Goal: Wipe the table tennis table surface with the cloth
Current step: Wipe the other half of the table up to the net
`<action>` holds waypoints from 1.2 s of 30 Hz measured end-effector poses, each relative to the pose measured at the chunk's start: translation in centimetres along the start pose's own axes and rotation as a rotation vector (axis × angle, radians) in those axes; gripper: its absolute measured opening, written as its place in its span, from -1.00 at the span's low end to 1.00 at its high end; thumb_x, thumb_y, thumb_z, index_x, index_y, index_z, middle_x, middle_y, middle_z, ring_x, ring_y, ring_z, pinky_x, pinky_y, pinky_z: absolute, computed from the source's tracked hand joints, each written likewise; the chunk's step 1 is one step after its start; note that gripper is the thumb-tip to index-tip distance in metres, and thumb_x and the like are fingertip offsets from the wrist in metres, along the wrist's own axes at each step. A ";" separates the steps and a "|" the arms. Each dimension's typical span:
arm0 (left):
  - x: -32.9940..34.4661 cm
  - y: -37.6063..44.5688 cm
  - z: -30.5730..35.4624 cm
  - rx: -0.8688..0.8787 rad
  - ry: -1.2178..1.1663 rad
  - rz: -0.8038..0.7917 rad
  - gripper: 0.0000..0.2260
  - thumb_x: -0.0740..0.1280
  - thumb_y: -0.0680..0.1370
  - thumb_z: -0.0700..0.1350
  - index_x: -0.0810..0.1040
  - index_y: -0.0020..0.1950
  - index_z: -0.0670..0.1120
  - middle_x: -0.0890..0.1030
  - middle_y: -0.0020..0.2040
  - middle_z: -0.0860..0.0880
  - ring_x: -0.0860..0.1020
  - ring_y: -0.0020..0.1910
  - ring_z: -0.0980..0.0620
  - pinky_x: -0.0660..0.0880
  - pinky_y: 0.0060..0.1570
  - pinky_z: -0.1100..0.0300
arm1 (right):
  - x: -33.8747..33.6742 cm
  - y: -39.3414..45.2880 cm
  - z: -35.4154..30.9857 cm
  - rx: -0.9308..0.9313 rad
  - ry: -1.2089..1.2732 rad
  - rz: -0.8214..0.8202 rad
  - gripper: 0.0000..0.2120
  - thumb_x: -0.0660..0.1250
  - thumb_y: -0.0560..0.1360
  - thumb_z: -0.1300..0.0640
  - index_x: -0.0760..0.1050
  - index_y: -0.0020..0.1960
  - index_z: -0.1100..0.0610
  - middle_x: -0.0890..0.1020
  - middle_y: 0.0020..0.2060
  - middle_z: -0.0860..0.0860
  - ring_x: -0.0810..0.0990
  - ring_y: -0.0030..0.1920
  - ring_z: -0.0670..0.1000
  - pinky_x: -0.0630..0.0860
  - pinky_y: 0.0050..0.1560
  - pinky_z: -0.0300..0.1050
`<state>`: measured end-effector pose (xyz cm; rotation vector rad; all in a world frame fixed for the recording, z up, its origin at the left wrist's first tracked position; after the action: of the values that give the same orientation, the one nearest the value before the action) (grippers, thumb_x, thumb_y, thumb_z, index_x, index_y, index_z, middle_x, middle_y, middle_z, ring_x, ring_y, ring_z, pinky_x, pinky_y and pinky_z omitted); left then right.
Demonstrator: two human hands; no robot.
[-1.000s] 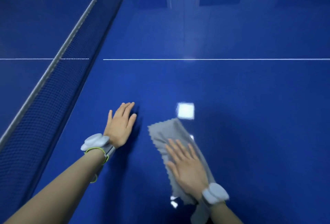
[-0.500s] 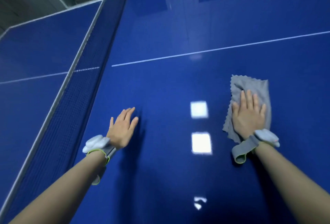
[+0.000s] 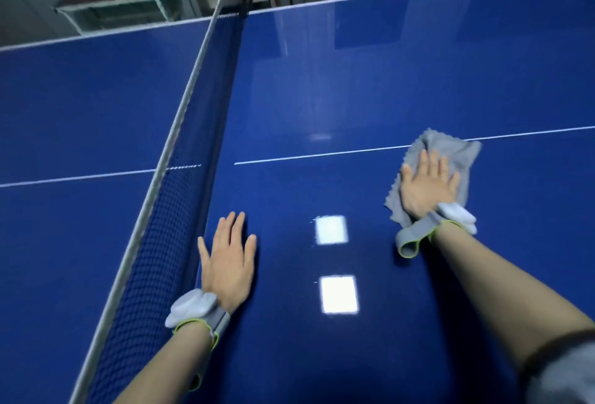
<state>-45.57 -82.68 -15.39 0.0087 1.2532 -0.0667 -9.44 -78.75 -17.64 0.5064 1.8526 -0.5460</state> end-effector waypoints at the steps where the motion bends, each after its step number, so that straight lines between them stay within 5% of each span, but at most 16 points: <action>1: -0.1 0.2 -1.1 -0.004 -0.002 0.018 -0.51 -0.14 0.59 0.12 0.10 0.51 0.02 0.09 0.53 0.06 -0.03 0.51 0.11 -0.21 0.43 -0.07 | 1.3 -0.6 -3.0 -0.043 -0.003 -0.008 -0.45 -0.15 0.63 -0.12 -0.11 0.55 0.06 -0.08 0.54 -0.01 -0.16 0.52 0.02 -0.27 0.46 0.07; 10: -2.1 -0.6 -7.2 -0.085 -0.209 0.177 -0.35 -0.23 0.49 0.19 0.20 0.48 -0.07 0.20 0.50 0.01 0.11 0.49 0.06 -0.08 0.43 0.08 | 10.5 -9.6 -27.3 -0.554 -0.031 -0.176 -0.46 -0.17 0.63 -0.10 -0.12 0.55 0.07 -0.09 0.54 -0.01 -0.17 0.52 0.00 -0.27 0.46 0.05; 17: -2.2 -2.4 -9.1 -0.107 -0.230 0.177 -0.38 -0.18 0.51 0.17 0.21 0.47 -0.10 0.24 0.49 -0.05 0.13 0.48 0.02 -0.06 0.43 0.04 | 11.9 -18.9 -28.5 -0.991 -0.124 -0.305 -0.47 -0.13 0.64 -0.11 -0.07 0.55 0.03 -0.03 0.54 -0.06 -0.10 0.52 -0.03 -0.25 0.45 0.00; 22: -1.7 -3.3 -6.4 -0.072 -0.182 0.129 -0.58 0.01 0.63 -0.04 0.20 0.48 -0.12 0.21 0.50 -0.05 0.09 0.50 0.02 -0.06 0.45 -0.01 | 9.7 -20.9 -21.8 -0.913 -0.094 -0.278 -0.48 -0.14 0.64 -0.11 -0.06 0.55 0.02 -0.03 0.54 -0.08 -0.12 0.52 -0.07 -0.31 0.44 -0.06; 36: -1.8 -4.9 -4.6 0.004 -0.139 0.017 -0.57 0.01 0.63 -0.01 0.12 0.50 -0.03 0.15 0.52 0.02 0.00 0.51 0.09 -0.15 0.45 0.01 | 0.5 -8.5 -0.4 -0.352 -0.124 -0.111 -0.50 -0.16 0.64 -0.09 -0.10 0.55 -0.03 -0.05 0.53 -0.10 -0.10 0.52 -0.06 -0.17 0.48 0.03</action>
<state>-50.76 -87.31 -14.97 0.0179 1.1140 -0.0546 -14.87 -85.29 -16.90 0.1322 1.8137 -0.3061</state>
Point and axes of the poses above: each hand's wrist, its own y-axis towards the middle knuckle, its own x-axis out of the palm, z = x × y, the point moved 3 cm from there along y, towards the middle knuckle
